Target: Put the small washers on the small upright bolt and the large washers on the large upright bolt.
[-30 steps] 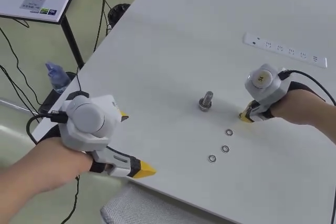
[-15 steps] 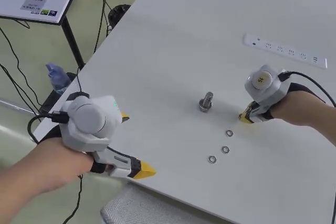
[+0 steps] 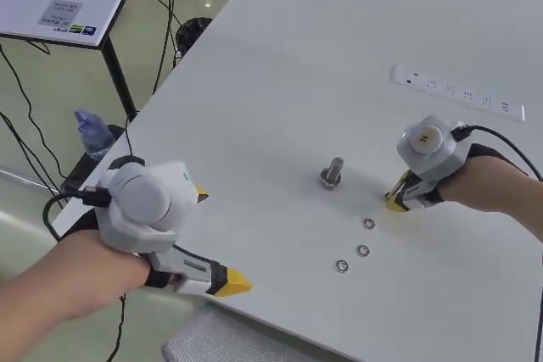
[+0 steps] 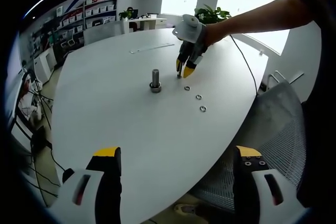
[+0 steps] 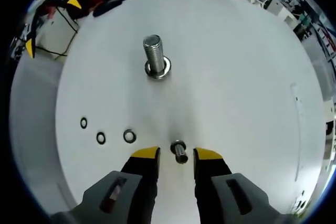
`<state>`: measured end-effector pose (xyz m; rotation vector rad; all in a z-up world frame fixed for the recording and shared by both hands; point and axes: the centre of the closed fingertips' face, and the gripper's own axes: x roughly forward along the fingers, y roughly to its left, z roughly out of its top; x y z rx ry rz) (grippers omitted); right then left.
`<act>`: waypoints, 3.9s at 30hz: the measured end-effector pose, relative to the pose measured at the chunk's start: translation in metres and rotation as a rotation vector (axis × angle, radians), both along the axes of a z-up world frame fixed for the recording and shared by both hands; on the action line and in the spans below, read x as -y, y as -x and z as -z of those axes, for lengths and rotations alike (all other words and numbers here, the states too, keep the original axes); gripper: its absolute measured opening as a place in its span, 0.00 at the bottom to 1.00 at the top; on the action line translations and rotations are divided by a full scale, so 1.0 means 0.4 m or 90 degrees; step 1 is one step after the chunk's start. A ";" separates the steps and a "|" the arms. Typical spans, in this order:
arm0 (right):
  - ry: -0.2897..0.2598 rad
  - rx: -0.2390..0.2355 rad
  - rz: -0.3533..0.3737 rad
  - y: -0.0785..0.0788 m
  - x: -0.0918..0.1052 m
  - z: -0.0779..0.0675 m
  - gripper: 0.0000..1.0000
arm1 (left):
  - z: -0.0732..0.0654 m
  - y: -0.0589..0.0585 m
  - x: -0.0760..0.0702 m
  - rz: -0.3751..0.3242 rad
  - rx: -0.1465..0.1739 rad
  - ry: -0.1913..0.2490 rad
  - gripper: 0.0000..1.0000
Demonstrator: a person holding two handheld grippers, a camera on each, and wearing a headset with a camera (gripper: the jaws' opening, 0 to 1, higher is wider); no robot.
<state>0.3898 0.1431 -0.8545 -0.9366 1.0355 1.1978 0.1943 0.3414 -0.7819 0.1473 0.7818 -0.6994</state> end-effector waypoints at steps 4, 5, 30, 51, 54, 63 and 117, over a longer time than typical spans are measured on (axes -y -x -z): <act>0.000 0.002 -0.003 0.006 0.002 -0.013 0.27 | -0.007 -0.001 -0.002 0.000 0.007 -0.003 0.89; 0.000 0.002 -0.003 0.007 0.003 -0.017 0.27 | -0.010 -0.002 -0.002 0.000 0.010 -0.002 0.89; -0.026 0.021 -0.013 0.062 -0.020 -0.147 0.27 | -0.042 -0.002 -0.001 -0.015 0.038 -0.009 0.96; -0.027 -0.002 -0.028 0.145 -0.012 -0.107 0.27 | -0.052 0.005 0.009 -0.023 0.035 0.001 0.98; -0.028 -0.004 -0.026 0.140 -0.012 -0.096 0.27 | -0.052 0.007 0.011 -0.029 0.036 0.009 0.98; -0.044 -0.003 -0.012 0.126 -0.026 -0.054 0.29 | -0.040 0.012 0.021 -0.015 0.033 0.000 0.98; -0.009 -0.001 0.007 0.115 -0.049 0.054 0.15 | -0.048 0.006 0.002 -0.015 0.038 0.002 0.86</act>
